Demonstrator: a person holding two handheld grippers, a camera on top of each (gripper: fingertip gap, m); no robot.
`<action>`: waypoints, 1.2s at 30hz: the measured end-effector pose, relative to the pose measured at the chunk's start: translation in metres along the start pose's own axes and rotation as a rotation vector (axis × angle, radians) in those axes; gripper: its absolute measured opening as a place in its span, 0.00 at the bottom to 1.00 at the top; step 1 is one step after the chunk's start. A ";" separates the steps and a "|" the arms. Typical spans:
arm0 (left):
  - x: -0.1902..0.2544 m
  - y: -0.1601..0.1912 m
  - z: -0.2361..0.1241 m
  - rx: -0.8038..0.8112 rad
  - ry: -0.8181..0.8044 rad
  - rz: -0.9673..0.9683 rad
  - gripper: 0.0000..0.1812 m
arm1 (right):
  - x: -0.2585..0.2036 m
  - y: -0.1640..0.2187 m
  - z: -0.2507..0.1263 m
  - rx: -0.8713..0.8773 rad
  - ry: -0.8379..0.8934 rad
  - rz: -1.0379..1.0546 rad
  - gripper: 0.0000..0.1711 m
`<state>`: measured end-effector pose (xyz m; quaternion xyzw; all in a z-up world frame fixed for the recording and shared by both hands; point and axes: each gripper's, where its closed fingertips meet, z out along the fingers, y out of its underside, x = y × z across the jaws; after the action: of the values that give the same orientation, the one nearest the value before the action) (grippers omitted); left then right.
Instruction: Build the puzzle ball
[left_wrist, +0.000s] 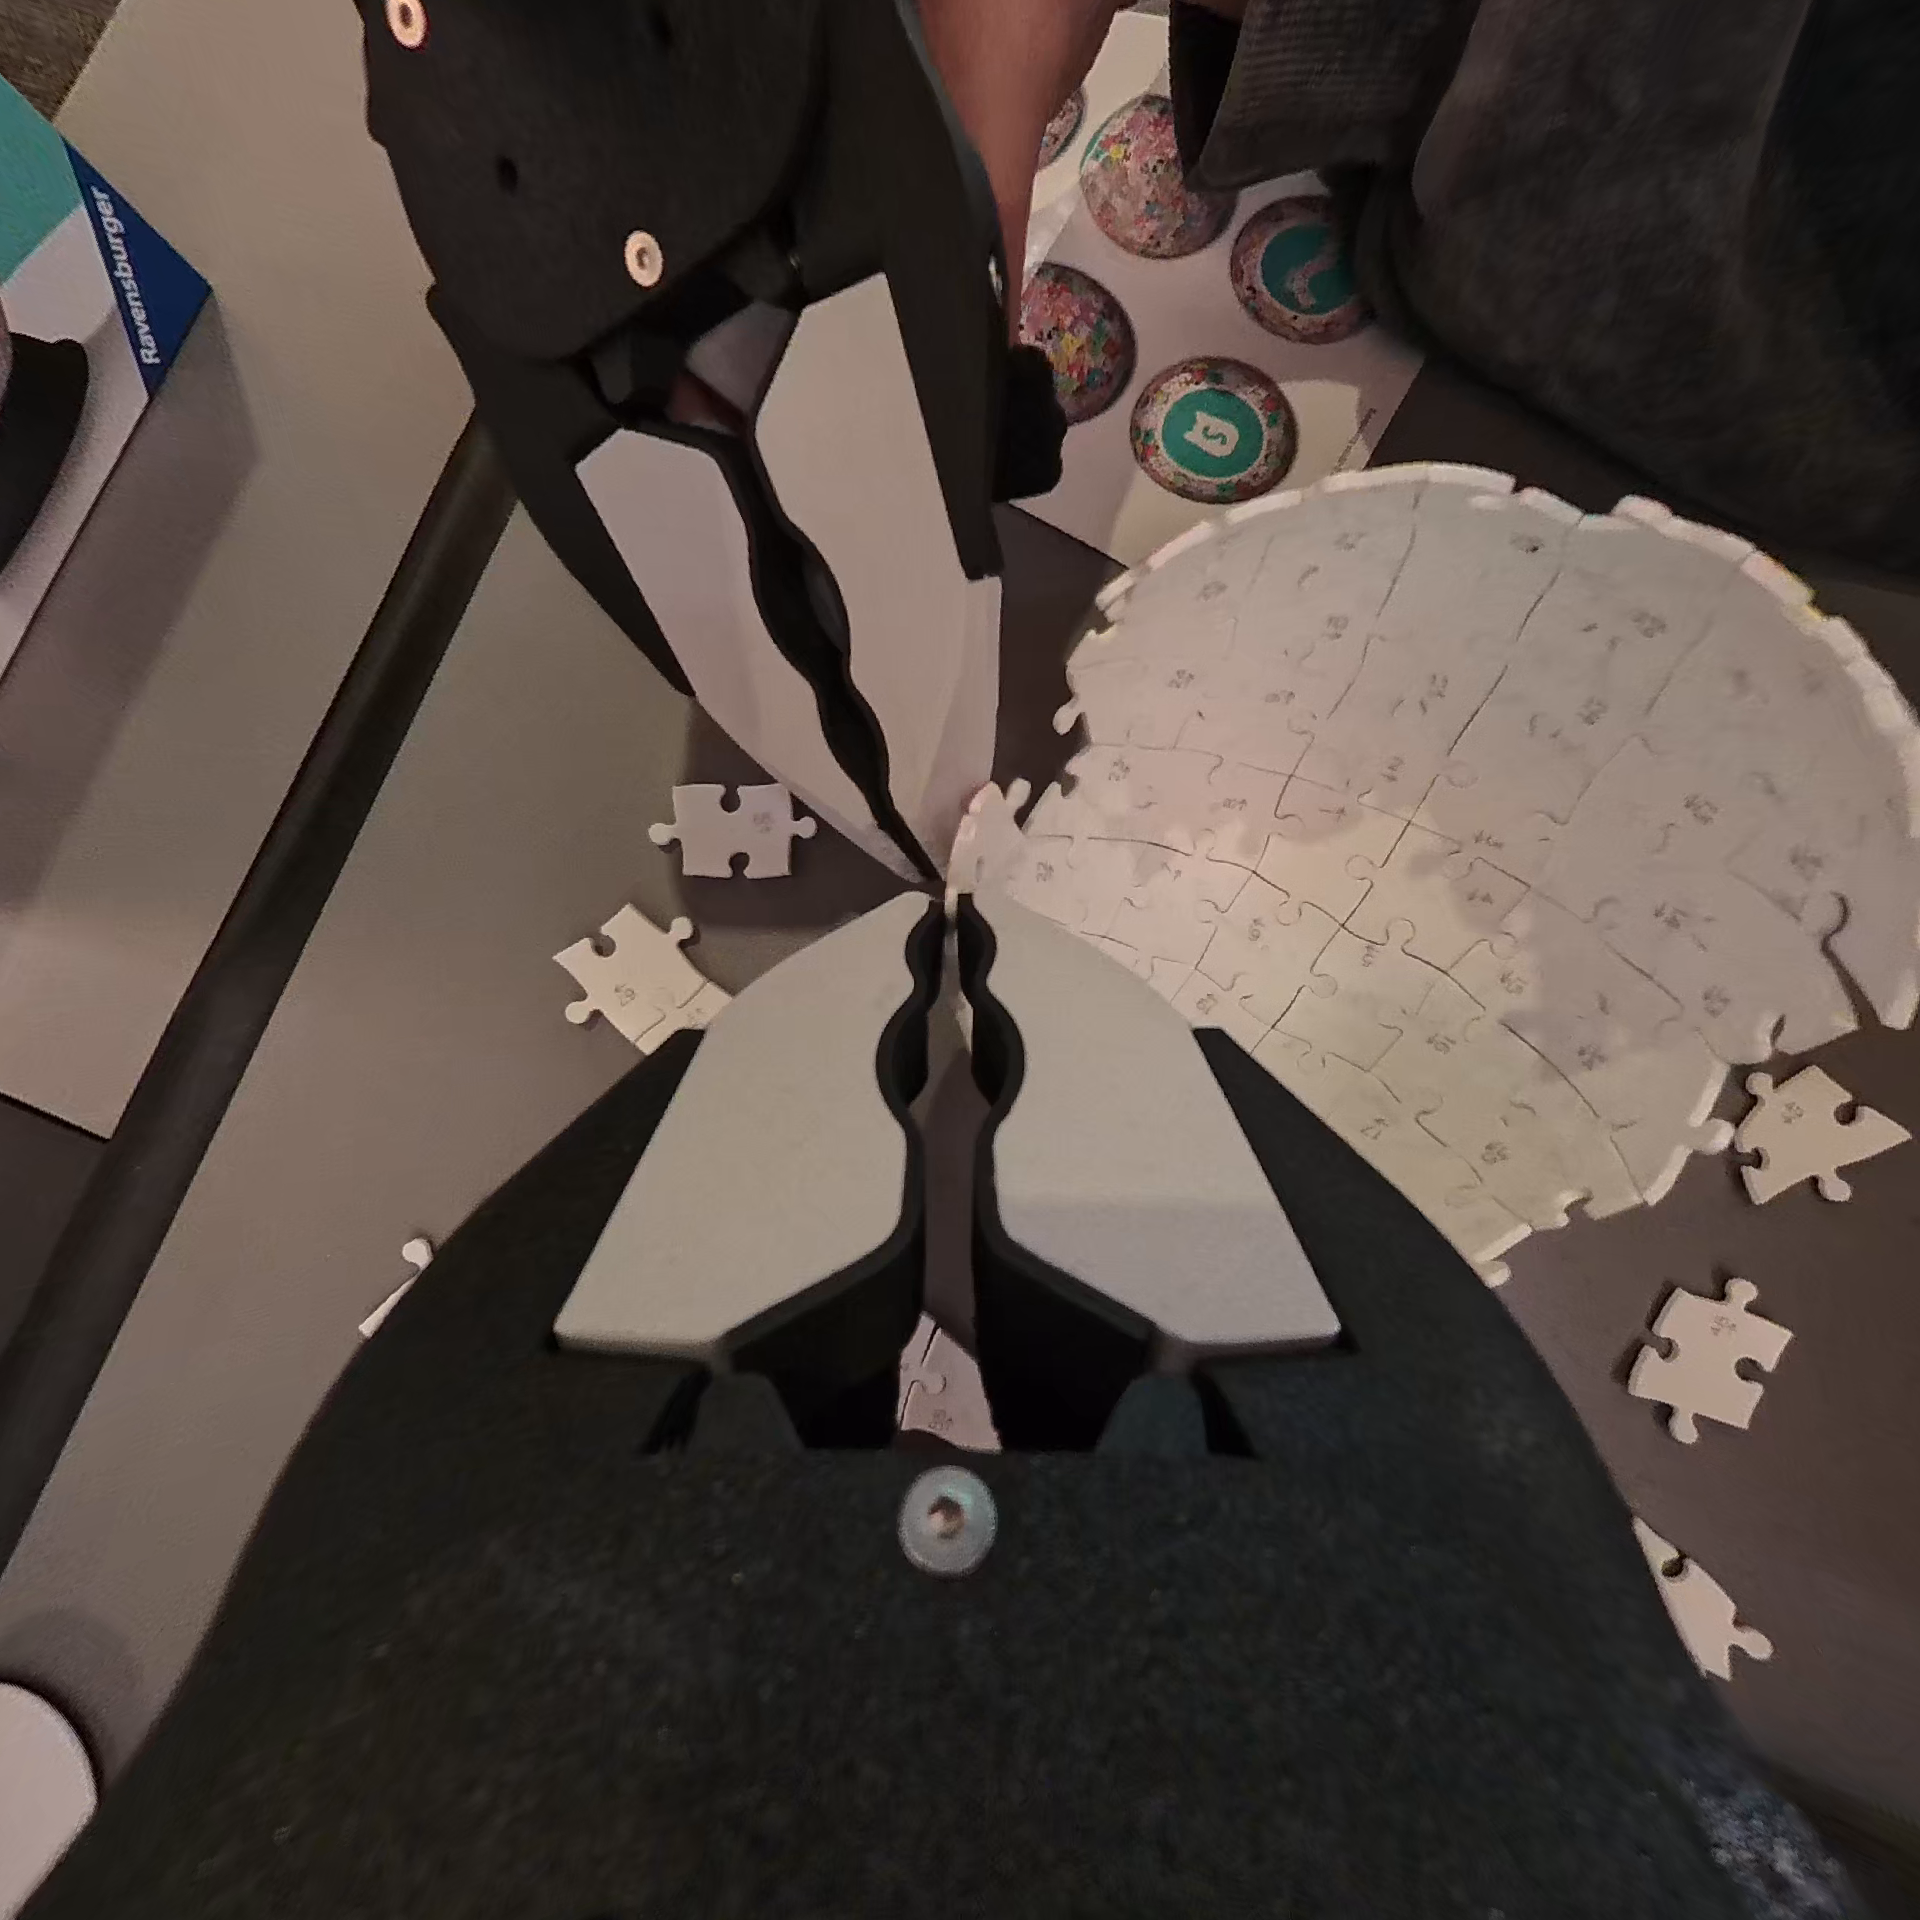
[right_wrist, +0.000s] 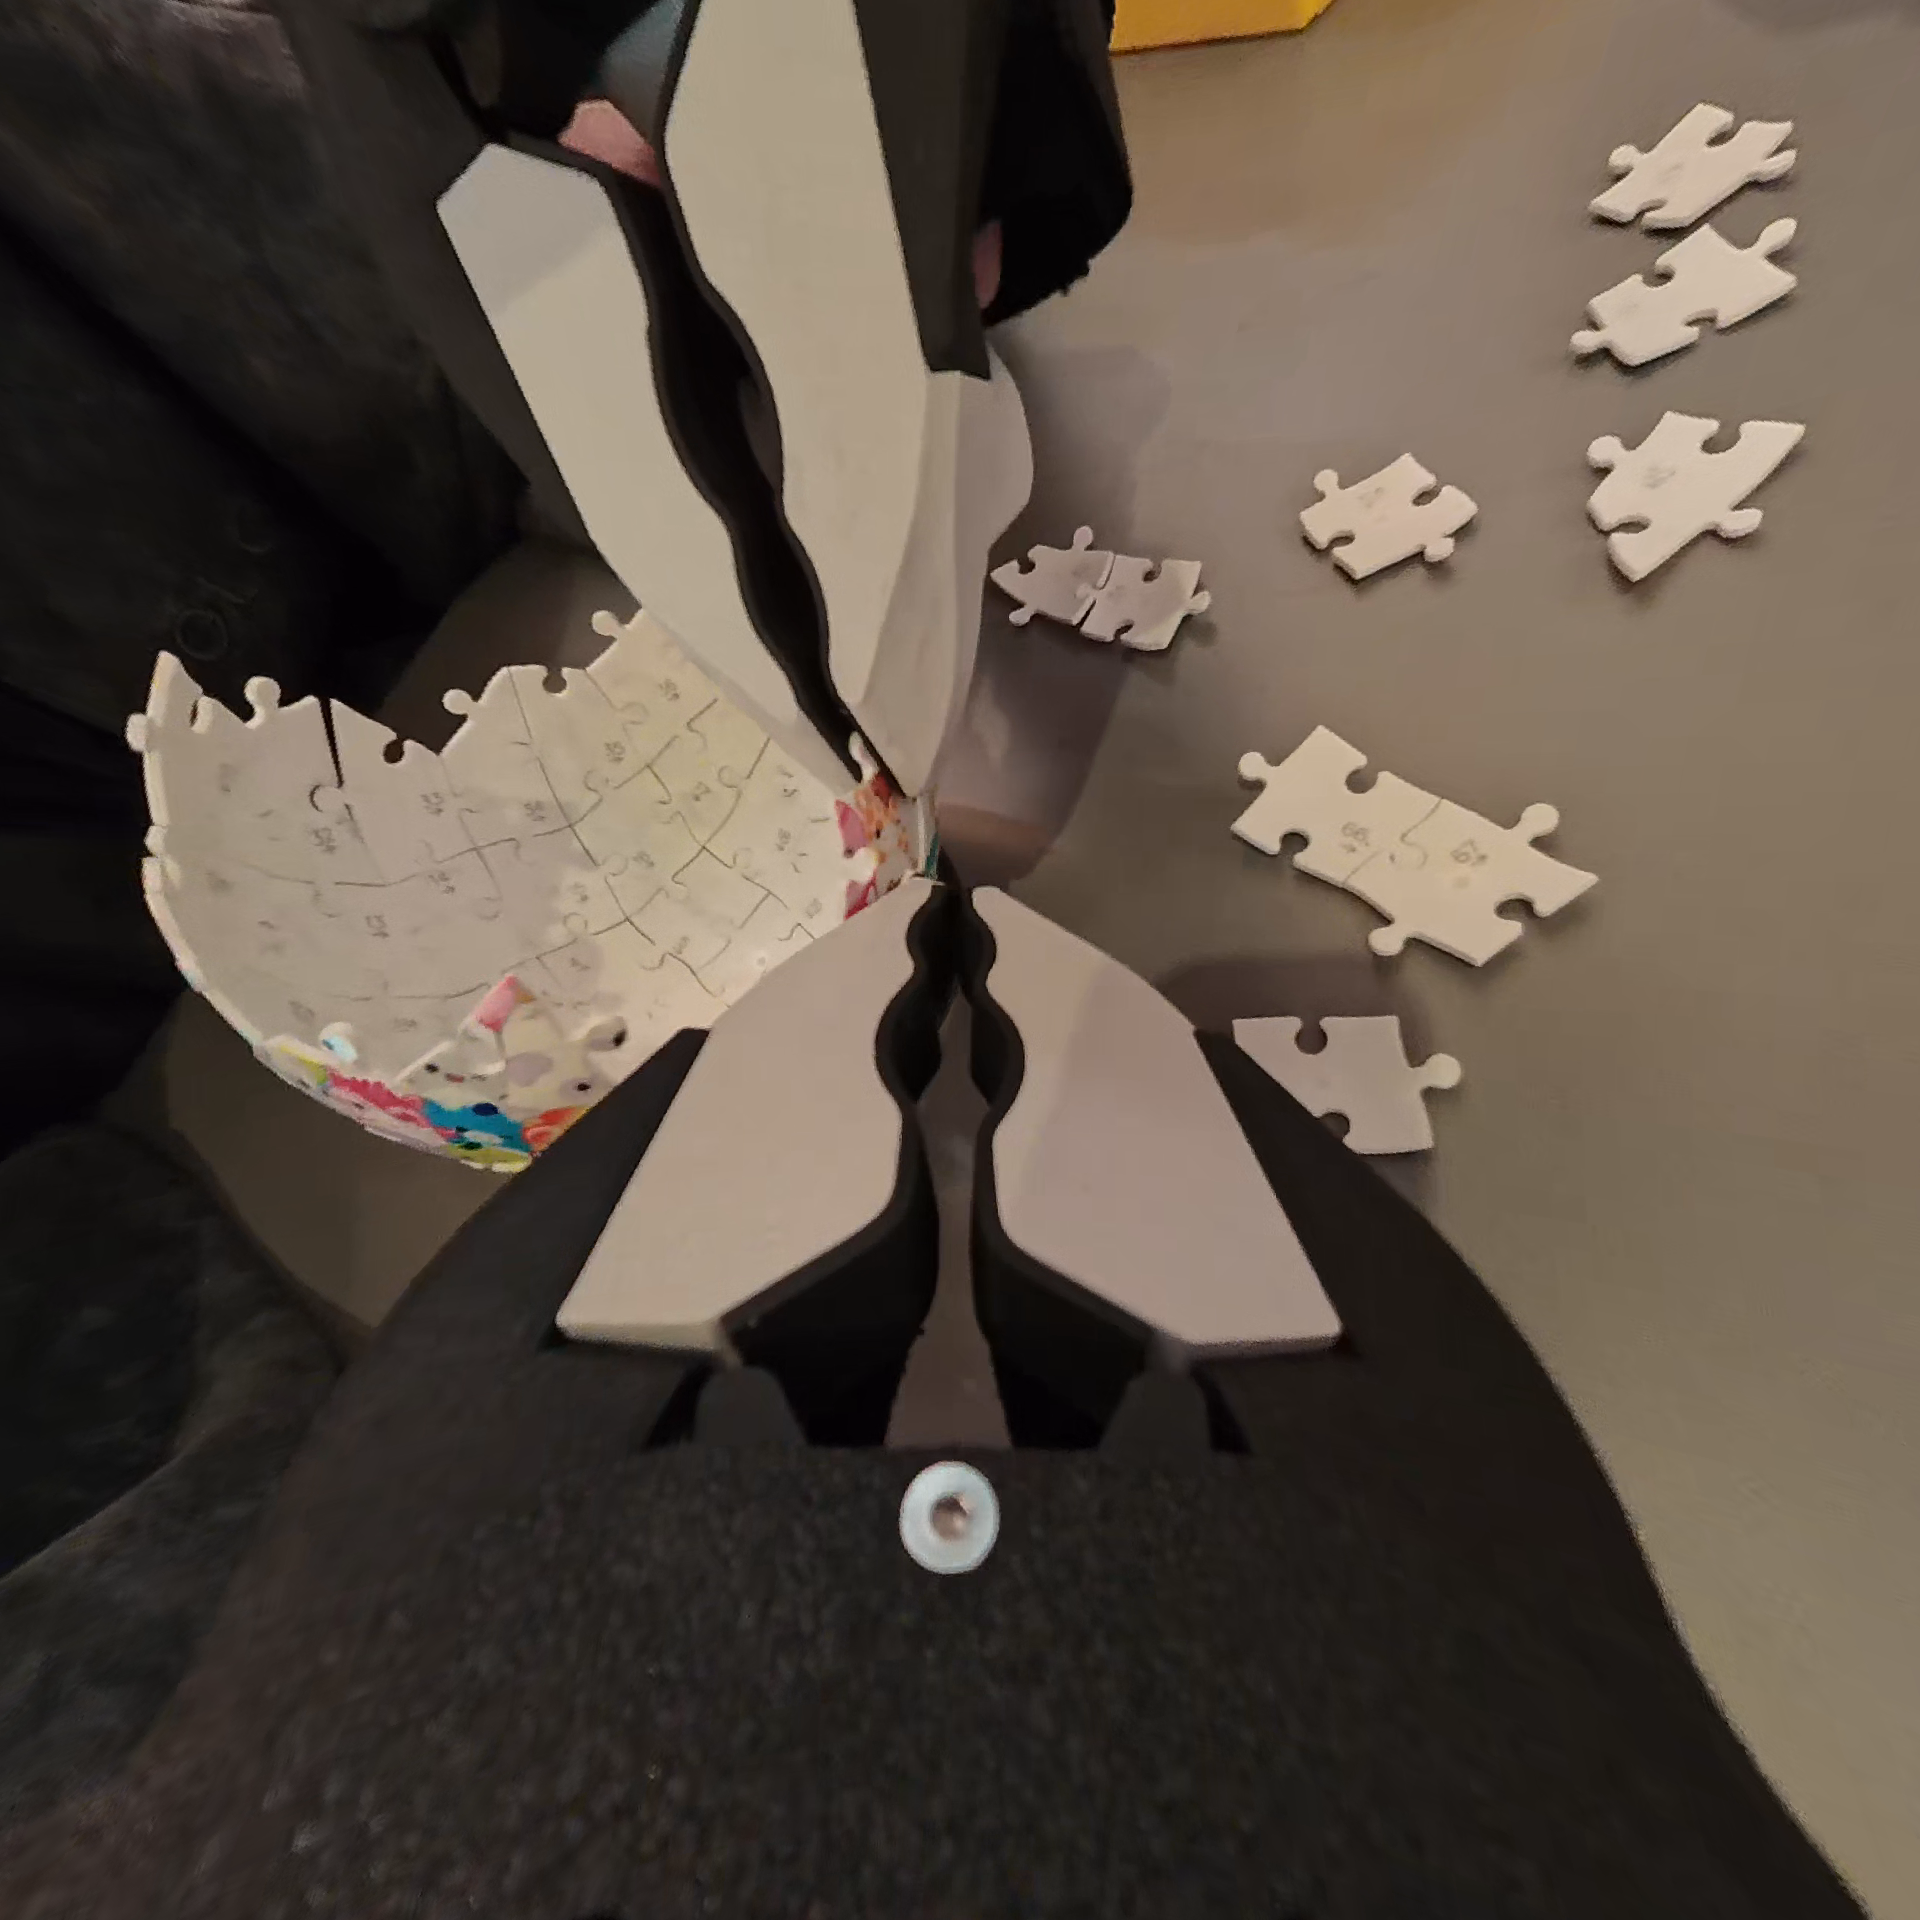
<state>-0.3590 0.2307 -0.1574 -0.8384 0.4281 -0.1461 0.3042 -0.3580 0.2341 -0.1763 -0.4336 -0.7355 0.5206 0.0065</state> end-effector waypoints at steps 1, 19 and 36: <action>0.000 0.000 0.000 0.000 0.004 -0.004 0.01 | 0.000 0.001 0.000 -0.004 -0.005 0.009 0.00; -0.003 0.002 -0.001 -0.003 -0.005 -0.020 0.01 | -0.003 -0.020 -0.043 -0.233 0.295 -0.143 0.10; -0.007 0.001 -0.003 0.027 -0.002 -0.042 0.01 | -0.003 -0.017 -0.013 -0.431 0.320 -0.152 0.01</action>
<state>-0.3653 0.2349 -0.1557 -0.8432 0.4081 -0.1571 0.3126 -0.3609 0.2404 -0.1563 -0.4450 -0.8494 0.2750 0.0692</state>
